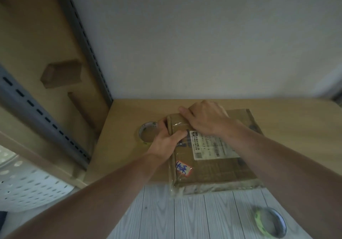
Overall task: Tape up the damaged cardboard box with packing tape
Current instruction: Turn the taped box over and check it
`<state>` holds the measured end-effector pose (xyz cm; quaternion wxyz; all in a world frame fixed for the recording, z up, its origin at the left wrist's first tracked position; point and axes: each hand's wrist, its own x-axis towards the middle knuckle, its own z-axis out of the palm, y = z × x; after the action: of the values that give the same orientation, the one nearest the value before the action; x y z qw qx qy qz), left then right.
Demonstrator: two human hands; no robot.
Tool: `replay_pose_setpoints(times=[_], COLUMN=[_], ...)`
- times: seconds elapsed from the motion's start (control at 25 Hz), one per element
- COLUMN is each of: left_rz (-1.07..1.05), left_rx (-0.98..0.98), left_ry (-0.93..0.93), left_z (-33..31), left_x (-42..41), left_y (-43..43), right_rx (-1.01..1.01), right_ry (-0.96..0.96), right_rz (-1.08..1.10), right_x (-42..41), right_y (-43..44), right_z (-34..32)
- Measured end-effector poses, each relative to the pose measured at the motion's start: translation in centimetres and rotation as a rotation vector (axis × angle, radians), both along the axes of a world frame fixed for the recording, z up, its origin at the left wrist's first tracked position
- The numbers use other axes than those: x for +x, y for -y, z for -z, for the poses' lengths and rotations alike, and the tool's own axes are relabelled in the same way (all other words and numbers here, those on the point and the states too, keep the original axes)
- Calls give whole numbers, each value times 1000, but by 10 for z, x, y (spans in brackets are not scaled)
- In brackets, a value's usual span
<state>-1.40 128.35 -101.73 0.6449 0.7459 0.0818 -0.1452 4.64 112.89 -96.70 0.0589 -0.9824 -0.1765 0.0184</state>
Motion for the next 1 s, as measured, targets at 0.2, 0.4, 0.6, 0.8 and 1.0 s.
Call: replay_pose_setpoints(times=[0.2, 0.4, 0.6, 0.8, 1.0], left_rz=[72, 18, -60, 55, -166], left_rx=[-17, -47, -153, -17, 217], left_ry=[5, -41, -78, -372, 23], left_z=[2, 4, -3, -40, -23], left_x=[6, 7, 2, 16, 22], left_y=[-3, 2, 10, 10, 36], right_rx=[47, 102, 60, 162, 514], right_ry=[-104, -99, 97, 58, -207], right_rz=[10, -2, 224, 348, 484], right_x=[5, 4, -2, -27, -34], right_y=[-8, 7, 43, 118, 128], right_z=[-1, -1, 4, 8, 14])
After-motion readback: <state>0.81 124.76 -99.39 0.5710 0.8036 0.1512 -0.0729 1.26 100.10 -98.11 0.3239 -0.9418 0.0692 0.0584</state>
